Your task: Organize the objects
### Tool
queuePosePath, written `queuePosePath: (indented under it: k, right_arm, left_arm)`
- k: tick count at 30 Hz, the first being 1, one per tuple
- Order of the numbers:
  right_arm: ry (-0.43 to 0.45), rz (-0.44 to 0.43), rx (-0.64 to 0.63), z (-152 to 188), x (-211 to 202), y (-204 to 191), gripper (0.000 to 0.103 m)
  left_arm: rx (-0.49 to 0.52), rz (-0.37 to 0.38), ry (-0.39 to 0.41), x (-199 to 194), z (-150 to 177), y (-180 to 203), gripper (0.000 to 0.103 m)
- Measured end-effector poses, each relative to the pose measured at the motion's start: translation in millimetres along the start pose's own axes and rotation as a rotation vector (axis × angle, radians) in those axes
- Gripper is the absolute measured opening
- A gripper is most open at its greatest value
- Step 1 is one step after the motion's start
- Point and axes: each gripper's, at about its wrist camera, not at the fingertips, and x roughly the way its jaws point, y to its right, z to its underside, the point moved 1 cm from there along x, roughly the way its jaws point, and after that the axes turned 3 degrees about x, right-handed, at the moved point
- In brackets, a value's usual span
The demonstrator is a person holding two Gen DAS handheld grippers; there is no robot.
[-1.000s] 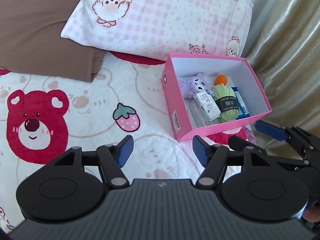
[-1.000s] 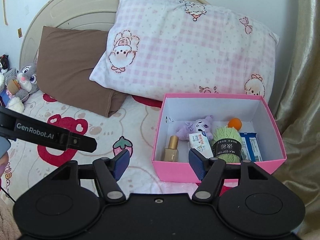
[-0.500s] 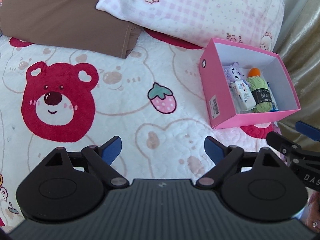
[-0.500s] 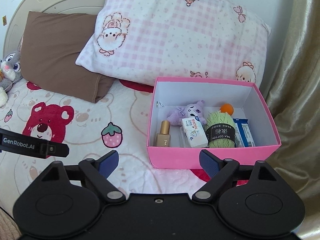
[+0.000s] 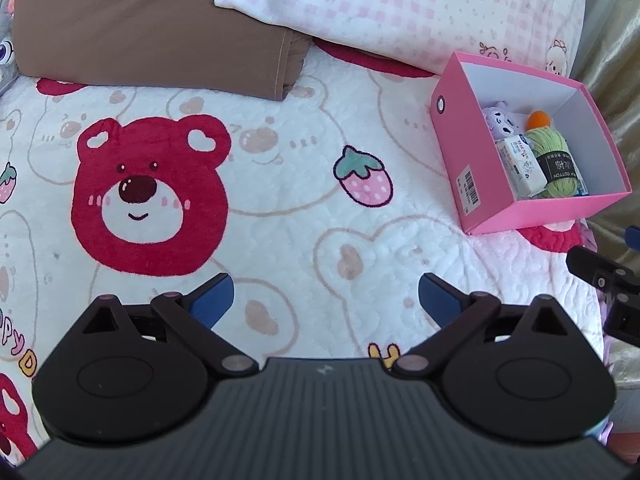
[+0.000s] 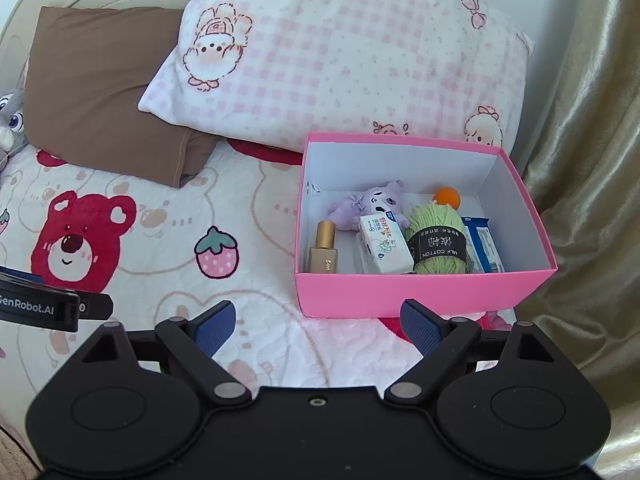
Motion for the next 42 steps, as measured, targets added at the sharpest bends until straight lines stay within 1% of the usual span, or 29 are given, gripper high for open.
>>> queuePosePath:
  k: [10,17,21,28,42]
  right_arm:
    - [-0.022,0.018,0.016,3,-3,1,0.092]
    - [-0.037,0.028,0.013,3,-2,0,0.092]
    - [-0.042,0.029,0.022,3,-2,0,0.092]
    - [-0.064,0.036,0.022,7,-2,-1,0.092]
    - [-0.085,0.056,0.020,8,-4,-2,0.092]
  left_arm:
    - [0.003,-0.026,-0.024,-6,3,-3,0.100]
    - [0.042,-0.038,-0.041,-7,3,-1,0.100]
    - [0.047,-0.039,-0.042,-8,4,0,0.100]
    - [0.048,-0.066,-0.057,-8,5,-2,0.100]
    - [0.030,-0.066,-0.055,-14,8,-8,0.100]
